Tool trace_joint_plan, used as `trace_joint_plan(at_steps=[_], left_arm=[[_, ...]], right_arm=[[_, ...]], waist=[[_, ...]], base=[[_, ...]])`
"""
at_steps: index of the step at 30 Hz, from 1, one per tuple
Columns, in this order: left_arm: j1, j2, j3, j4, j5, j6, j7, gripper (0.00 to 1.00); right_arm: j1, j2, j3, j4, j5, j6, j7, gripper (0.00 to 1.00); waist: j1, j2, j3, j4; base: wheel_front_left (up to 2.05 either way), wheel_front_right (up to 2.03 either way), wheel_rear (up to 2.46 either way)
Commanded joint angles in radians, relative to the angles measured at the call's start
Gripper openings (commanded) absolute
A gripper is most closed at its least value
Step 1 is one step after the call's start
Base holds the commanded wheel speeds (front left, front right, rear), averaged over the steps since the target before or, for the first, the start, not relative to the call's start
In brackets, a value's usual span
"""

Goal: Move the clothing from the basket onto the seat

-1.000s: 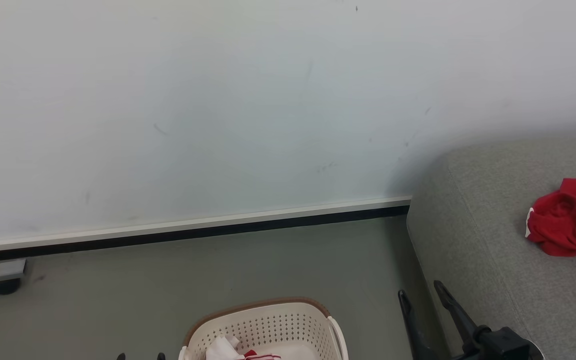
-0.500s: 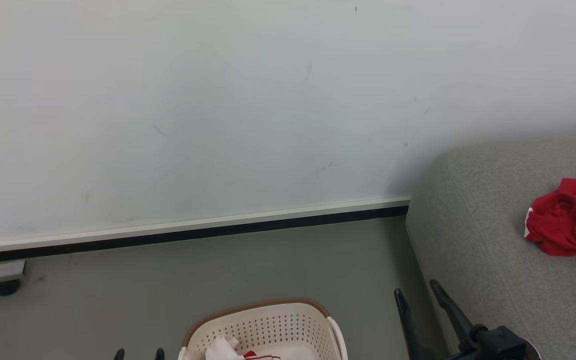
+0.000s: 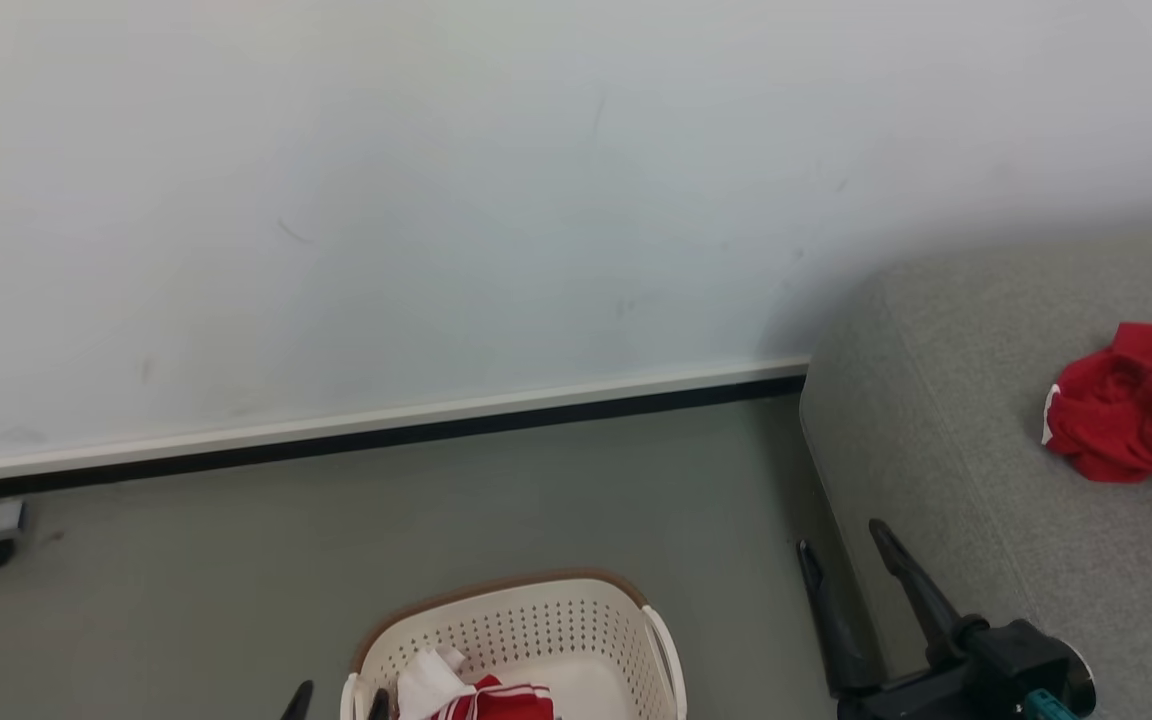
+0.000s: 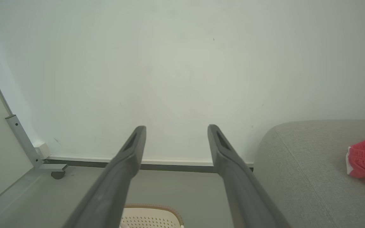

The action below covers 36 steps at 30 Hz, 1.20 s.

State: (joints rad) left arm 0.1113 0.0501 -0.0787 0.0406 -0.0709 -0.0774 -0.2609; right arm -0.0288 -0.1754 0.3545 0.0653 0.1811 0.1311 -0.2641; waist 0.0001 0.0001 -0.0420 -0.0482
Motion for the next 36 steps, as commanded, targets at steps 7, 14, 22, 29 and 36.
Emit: trace_joint_plan(at_steps=[7, 14, 22, 29, 36], left_arm=[[-0.129, 0.015, -0.056, 0.132, 0.024, -0.036, -0.005, 1.0], [-0.34, 0.045, -0.143, 0.318, 0.043, -0.05, -0.005, 1.0], [-0.595, 0.098, -0.236, 0.546, 0.099, -0.052, -0.005, 1.0], [-0.806, 0.127, -0.342, 0.802, 0.087, -0.053, 0.034, 1.0], [-0.955, 0.161, -0.474, 0.937, 0.107, -0.053, 0.062, 1.0]], right_arm=[[-0.065, 0.004, -0.015, -0.051, -0.013, -0.001, -0.001, 1.0], [-0.172, 0.013, -0.014, -0.109, -0.032, -0.001, -0.001, 1.0], [-0.302, 0.049, 0.002, -0.167, -0.049, -0.001, -0.001, 1.0], [-0.404, 0.092, 0.01, -0.23, -0.046, -0.001, -0.001, 1.0], [-0.455, 0.117, 0.018, -0.243, -0.034, -0.001, -0.001, 1.0]], waist=[[-0.0001, -0.0001, 0.148, -0.038], [-0.0001, -0.0001, 0.336, -0.064], [-0.0001, -0.0001, 0.535, -0.109], [-0.0001, -0.0001, 0.687, -0.167], [-0.0001, -0.0001, 0.779, -0.211]], base=[[0.0, 0.0, 0.0], [0.0, 0.0, 0.0], [0.0, 0.0, 0.0], [0.0, 0.0, 0.0], [0.0, 0.0, 0.0]])
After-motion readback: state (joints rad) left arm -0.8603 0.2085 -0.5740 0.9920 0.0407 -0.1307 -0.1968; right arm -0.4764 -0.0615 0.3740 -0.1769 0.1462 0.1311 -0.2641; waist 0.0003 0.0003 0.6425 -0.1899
